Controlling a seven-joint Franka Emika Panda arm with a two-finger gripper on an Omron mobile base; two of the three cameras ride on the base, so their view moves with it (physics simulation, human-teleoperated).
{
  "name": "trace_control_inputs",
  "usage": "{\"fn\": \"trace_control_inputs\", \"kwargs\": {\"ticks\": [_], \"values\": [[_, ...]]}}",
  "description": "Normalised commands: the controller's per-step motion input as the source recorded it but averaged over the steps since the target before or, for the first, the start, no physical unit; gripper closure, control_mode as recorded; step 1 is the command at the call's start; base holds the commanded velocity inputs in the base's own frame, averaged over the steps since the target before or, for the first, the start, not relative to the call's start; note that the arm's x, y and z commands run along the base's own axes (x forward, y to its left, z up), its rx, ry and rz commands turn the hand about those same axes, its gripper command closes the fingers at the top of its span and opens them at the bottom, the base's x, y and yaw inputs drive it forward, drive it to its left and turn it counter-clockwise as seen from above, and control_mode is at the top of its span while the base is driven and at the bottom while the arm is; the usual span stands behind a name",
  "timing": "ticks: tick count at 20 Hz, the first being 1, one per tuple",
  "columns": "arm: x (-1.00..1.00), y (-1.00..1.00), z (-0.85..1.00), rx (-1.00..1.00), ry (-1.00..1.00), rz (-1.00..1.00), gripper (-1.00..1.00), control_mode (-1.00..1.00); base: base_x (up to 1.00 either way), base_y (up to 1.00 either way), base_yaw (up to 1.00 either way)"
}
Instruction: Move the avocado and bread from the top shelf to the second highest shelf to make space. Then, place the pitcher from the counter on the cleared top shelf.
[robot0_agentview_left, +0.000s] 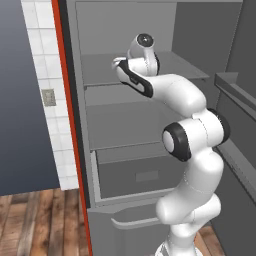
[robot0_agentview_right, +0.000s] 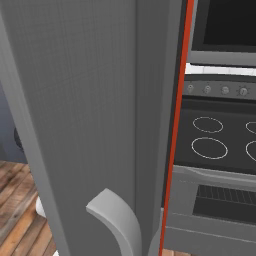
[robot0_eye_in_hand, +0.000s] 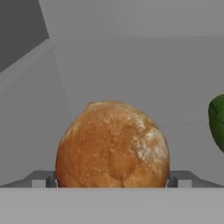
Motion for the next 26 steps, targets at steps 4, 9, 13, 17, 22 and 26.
{"fn": "trace_control_inputs", "kwargs": {"ticks": [4,9,13,17,22,26], "values": [[0.40,0.00,-0.14,0.00,0.00,0.00,-1.00,-1.00,0.00,0.00,0.00],[0.24,0.00,-0.14,0.00,0.00,0.00,1.00,-1.00,0.00,0.00,0.00],[0.00,0.00,-0.02,0.00,0.00,0.00,1.00,-1.00,0.00,0.00,0.00],[-0.49,0.00,-0.11,-0.01,0.00,0.00,1.00,-1.00,0.00,0.00,0.00],[-0.94,0.00,-0.04,-0.03,0.00,0.00,1.00,-1.00,0.00,0.00,0.00],[-1.00,0.00,0.00,0.00,0.00,-0.03,1.00,-1.00,0.00,0.00,0.00]]}}
